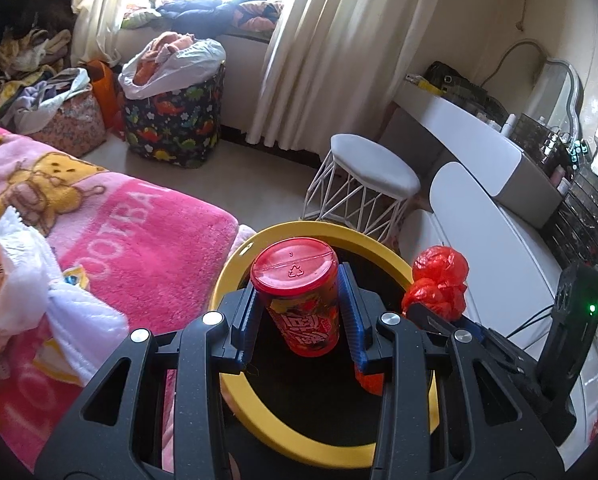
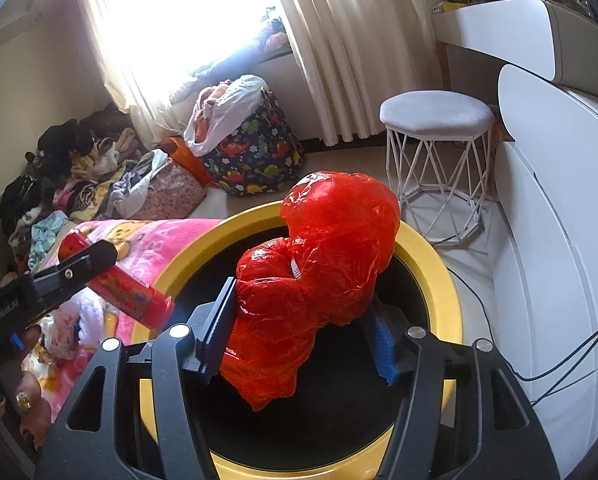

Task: Collect trash
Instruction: 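Open both tools to drop the can and red bag into the bin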

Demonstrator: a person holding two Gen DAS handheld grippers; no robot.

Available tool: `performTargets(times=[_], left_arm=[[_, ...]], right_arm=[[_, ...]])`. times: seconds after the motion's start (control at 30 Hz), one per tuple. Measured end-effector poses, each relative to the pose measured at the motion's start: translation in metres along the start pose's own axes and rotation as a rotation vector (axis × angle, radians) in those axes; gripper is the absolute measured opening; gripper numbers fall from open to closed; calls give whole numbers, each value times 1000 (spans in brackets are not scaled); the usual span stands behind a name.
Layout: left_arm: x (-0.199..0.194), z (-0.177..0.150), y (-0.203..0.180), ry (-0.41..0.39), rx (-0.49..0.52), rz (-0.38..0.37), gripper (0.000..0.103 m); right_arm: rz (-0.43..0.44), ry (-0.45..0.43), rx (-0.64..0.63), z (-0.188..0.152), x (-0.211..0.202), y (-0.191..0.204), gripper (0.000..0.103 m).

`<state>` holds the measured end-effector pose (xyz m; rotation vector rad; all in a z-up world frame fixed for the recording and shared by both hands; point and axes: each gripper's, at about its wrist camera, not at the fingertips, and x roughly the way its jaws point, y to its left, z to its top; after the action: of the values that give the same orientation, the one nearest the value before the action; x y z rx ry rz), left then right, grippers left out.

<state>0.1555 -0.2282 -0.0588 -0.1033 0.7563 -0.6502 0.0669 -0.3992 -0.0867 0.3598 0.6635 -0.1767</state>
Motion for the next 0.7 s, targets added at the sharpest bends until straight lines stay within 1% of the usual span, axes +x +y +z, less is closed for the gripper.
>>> performTargets(times=[0.07, 0.1, 0.13, 0.17, 0.2, 0.27, 0.33, 0.43, 0.7], left_arm=[[4, 2, 1, 6, 2, -1, 29], [5, 3, 2, 8, 1, -2, 33], [5, 3, 4, 2, 0, 7, 47], [3, 2, 5, -4, 1, 14, 56], [1, 2, 6, -10, 1, 15, 68], [-5, 1, 8, -26, -3, 13, 73], [-13, 1, 9, -48, -2, 22, 86], [-25, 0, 9, -81, 11, 29, 91], [-48, -3, 13, -128, 41, 68, 92]], right_arm=[[-9, 0, 1, 0, 1, 1, 68], [-10, -1, 3, 0, 1, 0, 73], [-11, -2, 4, 0, 1, -1, 76], [-13, -2, 1, 0, 1, 0, 77], [-16, -5, -2, -1, 1, -1, 79], [-26, -12, -9, -1, 0, -1, 81], [-27, -14, -12, -1, 1, -1, 82], [-16, -19, -15, 0, 1, 0, 82], [39, -52, -55, 2, -7, 16, 85]])
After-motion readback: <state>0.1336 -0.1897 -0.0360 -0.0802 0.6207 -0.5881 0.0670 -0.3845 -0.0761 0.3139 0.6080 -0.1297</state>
